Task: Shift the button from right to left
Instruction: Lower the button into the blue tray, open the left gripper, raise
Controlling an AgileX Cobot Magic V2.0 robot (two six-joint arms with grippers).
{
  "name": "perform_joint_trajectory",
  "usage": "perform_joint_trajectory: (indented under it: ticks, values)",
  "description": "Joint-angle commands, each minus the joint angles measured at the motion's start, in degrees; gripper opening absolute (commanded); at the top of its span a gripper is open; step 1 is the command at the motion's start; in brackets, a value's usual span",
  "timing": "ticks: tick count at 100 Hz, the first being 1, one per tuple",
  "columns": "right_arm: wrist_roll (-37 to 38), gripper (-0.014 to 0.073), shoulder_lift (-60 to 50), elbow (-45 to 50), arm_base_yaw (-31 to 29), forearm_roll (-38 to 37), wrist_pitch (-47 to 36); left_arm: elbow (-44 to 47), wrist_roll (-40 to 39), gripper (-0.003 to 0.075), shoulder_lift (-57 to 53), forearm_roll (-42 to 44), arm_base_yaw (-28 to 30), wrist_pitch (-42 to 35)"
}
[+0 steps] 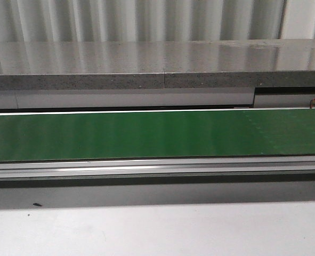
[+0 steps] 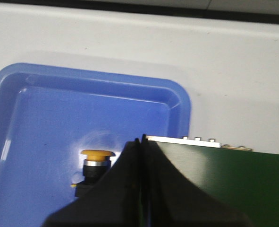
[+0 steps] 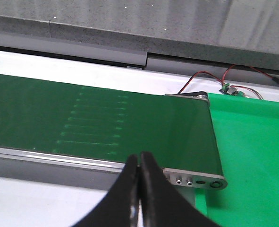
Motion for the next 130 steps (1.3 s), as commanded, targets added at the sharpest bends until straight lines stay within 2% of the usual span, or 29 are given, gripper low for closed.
perform_joint_trajectory:
  ticks: [1,25,47,83,130]
  values:
    - [-0.3,-0.0068,0.58,-1.5,-0.13,0.48,-4.69,0.95,-1.21,-0.0021,-5.54,-1.0,-2.7,-5.05]
    - [-0.3,-0.0068,0.58,-1.5,-0.13,0.48,-4.69,9.03,-1.21,-0.0021,-13.92,-1.63,-10.91,-9.72]
    - [-0.3,-0.0068,0.58,-1.5,-0.13,0.48,-4.69,17.05,-1.21,-0.0021,-21.3,-1.98,-15.21,-13.84]
    - [-0.3,-0.0068,0.58,-1.5,-0.13,0.48,-4.69,30.31,-1.21,-0.002,-39.48,-4.35,-16.78,-18.87]
    - [-0.3,-0.0068,0.58,-1.5,-0.13,0.48,-4.69,41.33,-1.1,-0.002,-66.06,-4.35,-16.78,-20.75]
